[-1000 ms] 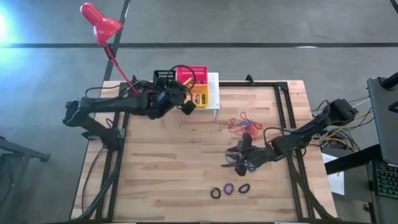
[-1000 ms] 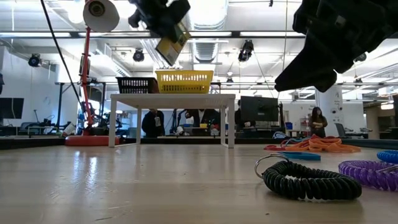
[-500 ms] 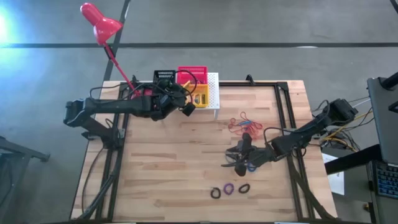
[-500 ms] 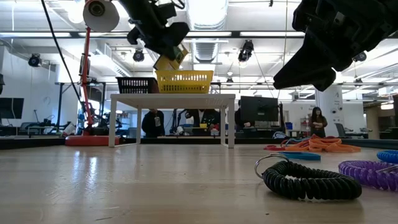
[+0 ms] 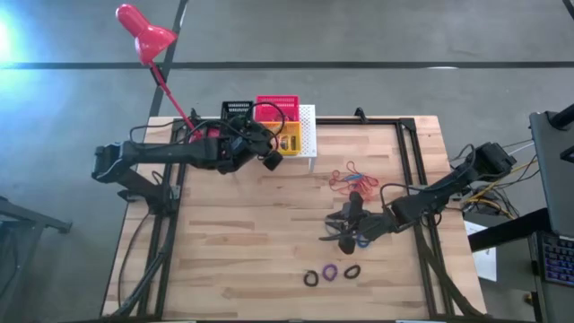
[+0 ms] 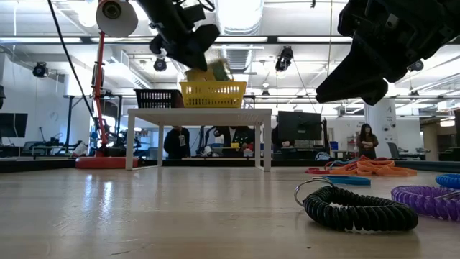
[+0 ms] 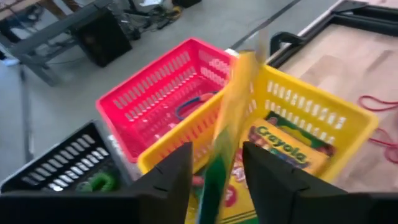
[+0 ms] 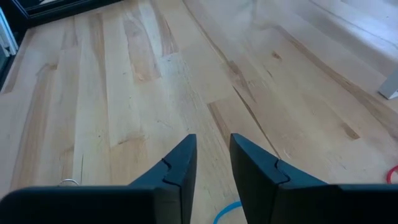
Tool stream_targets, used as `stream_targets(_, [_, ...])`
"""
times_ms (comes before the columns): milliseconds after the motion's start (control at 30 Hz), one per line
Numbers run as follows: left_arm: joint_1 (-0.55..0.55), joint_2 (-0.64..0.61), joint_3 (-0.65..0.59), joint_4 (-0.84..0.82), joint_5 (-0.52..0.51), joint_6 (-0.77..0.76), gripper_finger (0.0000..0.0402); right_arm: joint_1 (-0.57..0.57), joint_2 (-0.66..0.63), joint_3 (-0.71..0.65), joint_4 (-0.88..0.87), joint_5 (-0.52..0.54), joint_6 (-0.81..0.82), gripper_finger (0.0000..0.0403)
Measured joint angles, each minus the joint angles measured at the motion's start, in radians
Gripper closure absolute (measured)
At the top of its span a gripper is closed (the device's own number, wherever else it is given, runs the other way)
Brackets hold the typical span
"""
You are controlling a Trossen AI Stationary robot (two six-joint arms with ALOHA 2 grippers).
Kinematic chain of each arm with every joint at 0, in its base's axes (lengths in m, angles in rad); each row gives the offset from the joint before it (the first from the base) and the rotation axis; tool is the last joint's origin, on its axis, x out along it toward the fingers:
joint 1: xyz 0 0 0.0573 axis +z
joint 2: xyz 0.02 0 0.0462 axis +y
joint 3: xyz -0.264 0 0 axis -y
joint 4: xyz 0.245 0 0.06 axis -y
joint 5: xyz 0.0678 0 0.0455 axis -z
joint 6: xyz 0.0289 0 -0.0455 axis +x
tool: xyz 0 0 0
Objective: Pick & Place Office Desk Supplies
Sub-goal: Put the yellow crayon box into the yellow bin on the shelf, then put the blue rubber band into the red bin on the shelf on the shelf
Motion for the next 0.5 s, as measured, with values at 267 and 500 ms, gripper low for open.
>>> stream_targets(267, [0.0,-0.002,0.023,0.01,0.163,0.027,0.026,0.0,0.0,0.0,0.0,0.0,0.0,0.0311])
stream_targets(500, [0.006,-0.002,0.025,-0.012,0.181,0.087,0.0285,0.0,0.0,0.0,0.001,-0.003,-0.003,0.0308])
